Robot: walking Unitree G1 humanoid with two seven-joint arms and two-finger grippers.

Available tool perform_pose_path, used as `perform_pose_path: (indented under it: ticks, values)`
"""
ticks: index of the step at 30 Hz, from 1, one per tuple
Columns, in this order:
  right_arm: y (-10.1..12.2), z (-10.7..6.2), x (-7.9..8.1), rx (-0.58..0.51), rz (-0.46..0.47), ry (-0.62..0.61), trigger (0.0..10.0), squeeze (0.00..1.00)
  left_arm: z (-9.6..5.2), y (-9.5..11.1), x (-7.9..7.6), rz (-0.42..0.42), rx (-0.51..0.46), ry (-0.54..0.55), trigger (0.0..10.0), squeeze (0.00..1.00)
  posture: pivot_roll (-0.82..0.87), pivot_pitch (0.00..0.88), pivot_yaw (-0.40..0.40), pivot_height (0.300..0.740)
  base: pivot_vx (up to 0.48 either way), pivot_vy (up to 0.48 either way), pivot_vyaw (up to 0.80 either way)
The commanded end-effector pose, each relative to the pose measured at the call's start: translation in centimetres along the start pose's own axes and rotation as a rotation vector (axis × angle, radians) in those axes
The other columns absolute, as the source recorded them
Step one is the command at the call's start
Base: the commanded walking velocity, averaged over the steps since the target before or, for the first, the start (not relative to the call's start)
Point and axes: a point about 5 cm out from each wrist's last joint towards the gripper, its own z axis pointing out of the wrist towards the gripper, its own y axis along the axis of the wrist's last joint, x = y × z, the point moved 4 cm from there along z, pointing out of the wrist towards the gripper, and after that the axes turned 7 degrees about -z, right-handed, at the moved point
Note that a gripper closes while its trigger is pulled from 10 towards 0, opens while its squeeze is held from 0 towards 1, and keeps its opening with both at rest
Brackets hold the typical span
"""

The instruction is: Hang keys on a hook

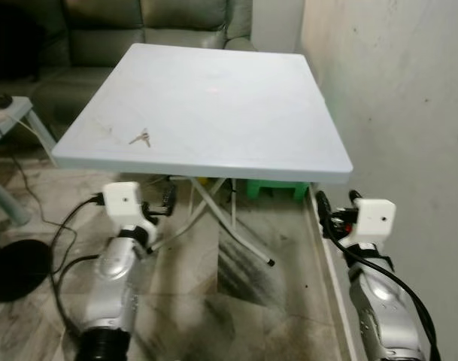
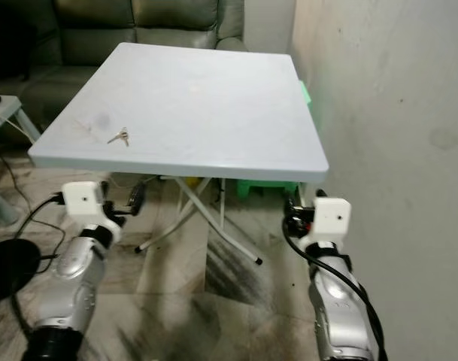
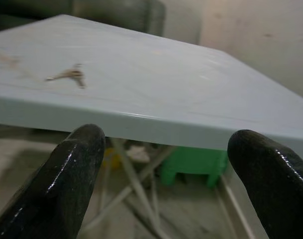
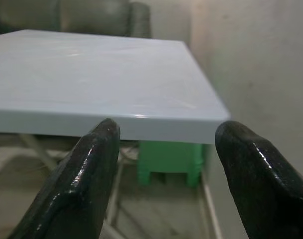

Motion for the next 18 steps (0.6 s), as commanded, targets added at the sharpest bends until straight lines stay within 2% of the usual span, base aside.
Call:
perform_pose_path:
  ticks: [1, 18]
  values:
    - [0.56, 0.23, 0.37, -0.018, 0.008, 0.007, 10.0, 0.0, -0.01, 0.36, 0.68, 0.012, -0.005, 0.015, 10.0, 0.0, 0.01, 0.08, -0.037, 0.74, 0.0, 0.334, 0.0]
    - [0.47, 0.09, 0.4, -0.016, 0.01, 0.009, 10.0, 0.0, -0.03, 0.35, 0.59, 0.016, -0.003, 0.009, 10.0, 0.0, 0.01, 0.075, -0.035, 0.74, 0.0, 0.333, 0.0]
